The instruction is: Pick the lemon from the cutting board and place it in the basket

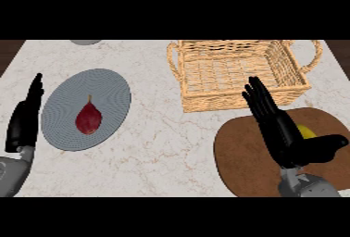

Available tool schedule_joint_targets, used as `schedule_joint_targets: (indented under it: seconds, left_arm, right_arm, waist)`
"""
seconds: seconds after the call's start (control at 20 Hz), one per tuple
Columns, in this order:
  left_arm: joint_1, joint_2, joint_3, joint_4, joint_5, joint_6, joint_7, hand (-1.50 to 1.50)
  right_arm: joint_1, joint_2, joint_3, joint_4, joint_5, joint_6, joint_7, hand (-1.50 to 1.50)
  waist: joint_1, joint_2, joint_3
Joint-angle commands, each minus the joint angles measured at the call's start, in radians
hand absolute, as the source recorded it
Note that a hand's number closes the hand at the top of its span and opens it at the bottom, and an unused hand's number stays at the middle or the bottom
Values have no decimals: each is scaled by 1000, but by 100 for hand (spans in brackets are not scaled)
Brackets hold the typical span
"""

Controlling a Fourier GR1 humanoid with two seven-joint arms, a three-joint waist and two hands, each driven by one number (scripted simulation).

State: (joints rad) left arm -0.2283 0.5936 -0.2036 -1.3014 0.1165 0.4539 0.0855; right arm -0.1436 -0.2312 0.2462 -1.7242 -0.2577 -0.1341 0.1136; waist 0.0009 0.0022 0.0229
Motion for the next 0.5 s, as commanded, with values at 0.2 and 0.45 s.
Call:
schedule_joint_targets:
  seconds: [0.2,0.45]
  left_arm:
    - [138,-170,-79,25,143,-117,68,0]
    - [197,-209,-109,31,194,-175,102,0]
  right_arm:
    - [-170,-49,21,-54,-303,410,-9,150]
    - [-110,-153,185,-176,-353,760,-96,150]
  waist:
    - [64,15,-23]
    - [20,-1,-20]
